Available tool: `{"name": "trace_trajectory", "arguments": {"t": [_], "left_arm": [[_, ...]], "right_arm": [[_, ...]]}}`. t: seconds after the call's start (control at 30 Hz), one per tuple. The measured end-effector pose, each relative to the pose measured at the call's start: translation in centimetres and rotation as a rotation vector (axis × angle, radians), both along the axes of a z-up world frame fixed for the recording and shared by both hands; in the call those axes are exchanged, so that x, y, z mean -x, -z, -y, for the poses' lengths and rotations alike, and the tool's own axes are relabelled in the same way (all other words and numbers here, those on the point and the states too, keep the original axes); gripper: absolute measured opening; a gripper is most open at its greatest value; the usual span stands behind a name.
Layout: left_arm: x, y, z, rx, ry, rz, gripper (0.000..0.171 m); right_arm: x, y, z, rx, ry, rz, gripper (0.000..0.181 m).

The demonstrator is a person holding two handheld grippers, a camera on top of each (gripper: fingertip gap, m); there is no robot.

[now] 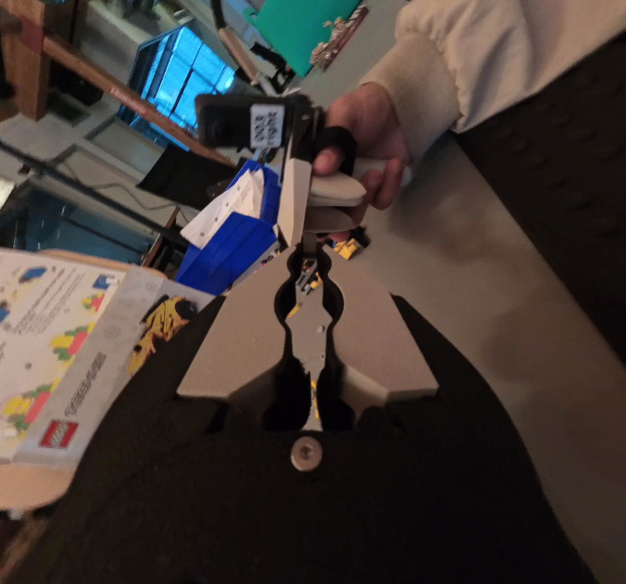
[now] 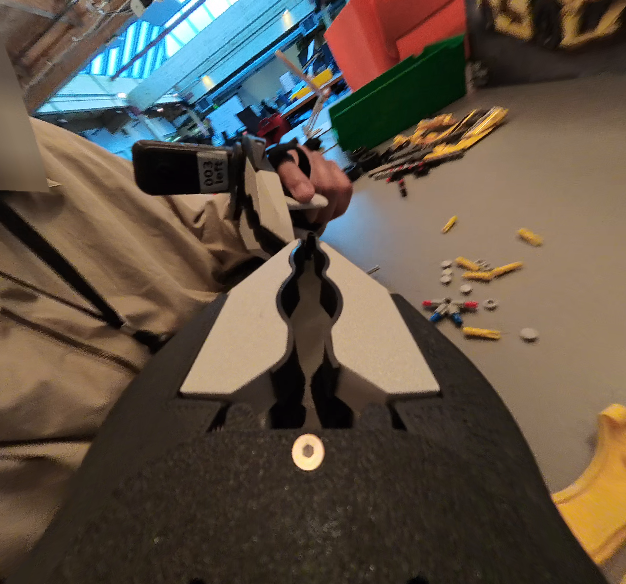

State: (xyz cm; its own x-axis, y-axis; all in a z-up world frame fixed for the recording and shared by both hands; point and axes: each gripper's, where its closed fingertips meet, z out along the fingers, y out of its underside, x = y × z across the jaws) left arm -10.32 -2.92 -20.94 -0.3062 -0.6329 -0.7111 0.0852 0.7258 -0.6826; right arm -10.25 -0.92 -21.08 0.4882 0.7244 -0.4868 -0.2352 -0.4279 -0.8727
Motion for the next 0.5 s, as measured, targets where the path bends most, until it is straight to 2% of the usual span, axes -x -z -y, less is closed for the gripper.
{"name": "trace_trajectory", "arguments": {"t": [0.1, 0.13, 0.27, 0.33, 0.5], "left_arm": [[-1.0, -0.6, -2.0, 0.319, -0.105, -0.085, 0.015], [-1.3, -0.6, -2.4, 0.443, -0.107, -0.131, 0.029], [-1.5, -1.4, -3.3, 0.801, -0.044, -0.208, 0.032], [-1.5, -1.3, -3.3, 0.883, -0.012, -0.243, 0.031], [-1.6, -1.4, -2.9, 0.904, 0.012, -0.226, 0.024]], "right_arm": [[-1.6, -0.6, -2.2, -0.095, 0.204, 0.093, 0.003], [-1.9, -0.6, -2.6, -0.118, 0.251, 0.133, 0.003], [-1.9, -1.9, -3.1, -0.23, 0.339, 0.186, 0.003], [-1.5, -2.2, -3.0, -0.236, 0.322, 0.156, 0.002], [-0.7, -2.3, -3.0, -0.246, 0.301, 0.159, 0.003]]}}
